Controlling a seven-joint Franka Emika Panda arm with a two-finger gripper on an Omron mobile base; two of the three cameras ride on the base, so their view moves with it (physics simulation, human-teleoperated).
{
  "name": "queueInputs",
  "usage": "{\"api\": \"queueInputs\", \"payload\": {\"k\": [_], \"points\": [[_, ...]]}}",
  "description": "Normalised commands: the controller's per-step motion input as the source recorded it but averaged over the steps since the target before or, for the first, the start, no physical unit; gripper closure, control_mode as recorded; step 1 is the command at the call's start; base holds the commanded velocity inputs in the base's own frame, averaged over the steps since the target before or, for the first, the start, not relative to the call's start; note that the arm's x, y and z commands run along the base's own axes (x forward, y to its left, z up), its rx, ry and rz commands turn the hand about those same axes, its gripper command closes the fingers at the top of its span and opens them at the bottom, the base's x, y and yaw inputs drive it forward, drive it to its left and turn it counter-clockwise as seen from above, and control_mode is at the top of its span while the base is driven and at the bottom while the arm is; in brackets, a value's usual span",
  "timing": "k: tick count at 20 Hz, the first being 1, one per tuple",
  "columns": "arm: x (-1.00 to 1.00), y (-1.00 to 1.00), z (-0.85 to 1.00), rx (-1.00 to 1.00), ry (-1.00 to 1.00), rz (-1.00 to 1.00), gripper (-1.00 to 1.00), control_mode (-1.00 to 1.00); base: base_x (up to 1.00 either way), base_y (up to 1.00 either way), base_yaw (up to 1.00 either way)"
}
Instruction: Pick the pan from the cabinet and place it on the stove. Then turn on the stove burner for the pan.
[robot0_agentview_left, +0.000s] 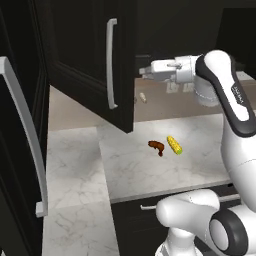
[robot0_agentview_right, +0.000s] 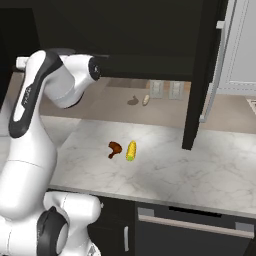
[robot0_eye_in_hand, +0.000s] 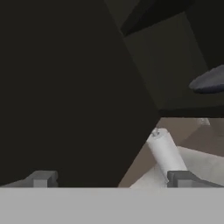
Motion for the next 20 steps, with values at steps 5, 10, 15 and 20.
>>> {"api": "queueInputs", "payload": {"k": [5, 10, 15, 20], "points": [[-0.33, 0.14, 0.0, 0.0, -0.11, 0.05, -1.0, -1.0, 0.0, 0.0, 0.0], [-0.17, 0.26, 0.0, 0.0, -0.01, 0.09, -1.0, -1.0, 0.0, 0.0, 0.0], [-0.01, 0.1, 0.0, 0.0, -0.02, 0.08, -1.0, -1.0, 0.0, 0.0, 0.0], [0.0, 0.01, 0.0, 0.0, -0.05, 0.07, -1.0, -1.0, 0.0, 0.0, 0.0]]}}
